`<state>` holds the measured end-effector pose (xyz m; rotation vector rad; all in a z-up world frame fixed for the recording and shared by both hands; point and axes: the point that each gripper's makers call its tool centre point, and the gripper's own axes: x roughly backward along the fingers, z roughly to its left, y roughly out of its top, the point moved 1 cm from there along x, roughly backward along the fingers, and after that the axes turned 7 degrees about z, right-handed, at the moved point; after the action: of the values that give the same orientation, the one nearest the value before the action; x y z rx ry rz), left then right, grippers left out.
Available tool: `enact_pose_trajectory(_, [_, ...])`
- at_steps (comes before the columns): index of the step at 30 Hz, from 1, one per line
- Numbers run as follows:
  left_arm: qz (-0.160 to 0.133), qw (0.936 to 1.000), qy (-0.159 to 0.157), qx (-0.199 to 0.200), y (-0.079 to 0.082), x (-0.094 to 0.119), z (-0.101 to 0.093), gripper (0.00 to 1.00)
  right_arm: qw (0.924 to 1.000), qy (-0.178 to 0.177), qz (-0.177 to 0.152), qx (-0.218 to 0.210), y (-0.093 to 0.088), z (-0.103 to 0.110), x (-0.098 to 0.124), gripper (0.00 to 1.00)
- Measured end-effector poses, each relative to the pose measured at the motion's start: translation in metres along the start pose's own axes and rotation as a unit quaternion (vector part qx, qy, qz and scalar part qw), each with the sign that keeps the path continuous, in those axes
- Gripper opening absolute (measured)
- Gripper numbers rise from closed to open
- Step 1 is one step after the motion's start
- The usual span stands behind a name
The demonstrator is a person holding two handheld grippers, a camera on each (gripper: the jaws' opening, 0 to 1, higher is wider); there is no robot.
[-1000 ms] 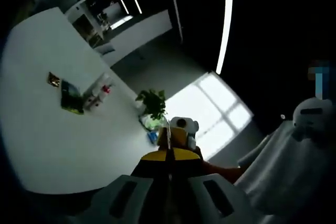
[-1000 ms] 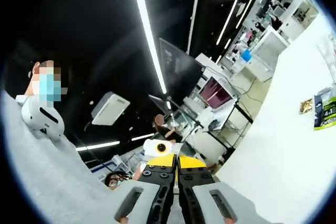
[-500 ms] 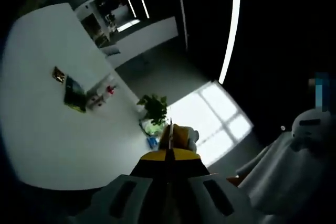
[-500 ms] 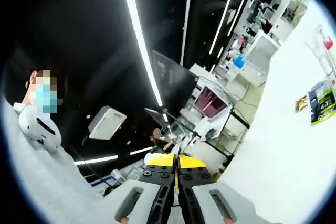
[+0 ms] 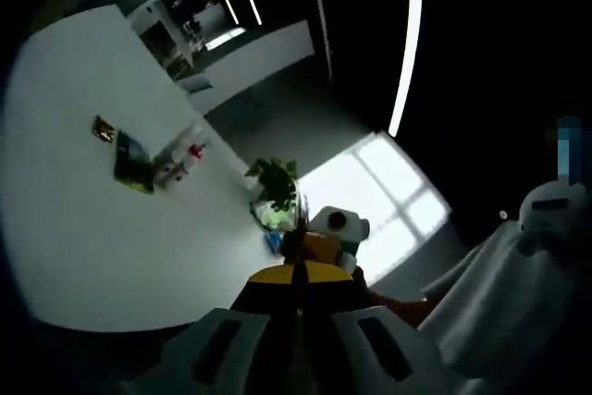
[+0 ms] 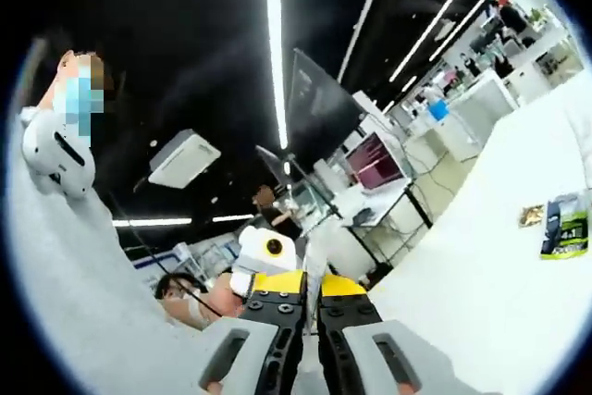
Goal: Arrange the skincare products in the storage area until every visible bottle or jar stands upright without overlapping.
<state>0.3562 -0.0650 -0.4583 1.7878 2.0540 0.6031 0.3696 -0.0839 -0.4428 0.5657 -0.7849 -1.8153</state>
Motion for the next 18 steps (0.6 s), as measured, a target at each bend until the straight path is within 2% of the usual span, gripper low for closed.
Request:
enact_pose_trajectory(1, [-0.007,0.9999,-0.009,0.002,0.002,0.002,-0.003,0.00,0.9999,-0.002,-0.010,-0.007,0.002,-0.002,0.000,0.00])
enact_pose_trajectory(5, [-0.005,0.9998,0.000,-0.017,0.002,0.002,-0.006,0.00,0.9997,-0.021,-0.006,-0.010,0.000,-0.011,0.003,0.03])
enact_pose_trajectory(8, [0.003,0.9997,0.012,-0.021,0.002,0.002,-0.001,0.00,0.9992,-0.033,-0.015,-0.015,0.003,-0.017,0.009,0.02])
enact_pose_trajectory(10, [0.004,0.9998,0.016,-0.014,0.003,0.002,0.002,0.00,0.9992,-0.029,-0.020,-0.020,0.006,-0.017,0.011,0.00])
enact_pose_trajectory(14, [0.010,0.9995,0.027,-0.012,0.005,-0.002,0.007,0.00,0.9980,-0.060,-0.006,0.018,0.006,-0.023,0.013,0.00])
enact_pose_trajectory(17, [0.011,0.9995,0.026,-0.012,0.008,-0.006,0.008,0.00,0.9974,-0.070,-0.013,0.009,0.009,-0.029,0.018,0.00])
enact_pose_trajectory(18, [0.014,0.9994,0.028,-0.013,0.009,-0.008,0.009,0.00,0.9956,-0.093,-0.013,0.002,0.009,-0.035,0.021,0.00])
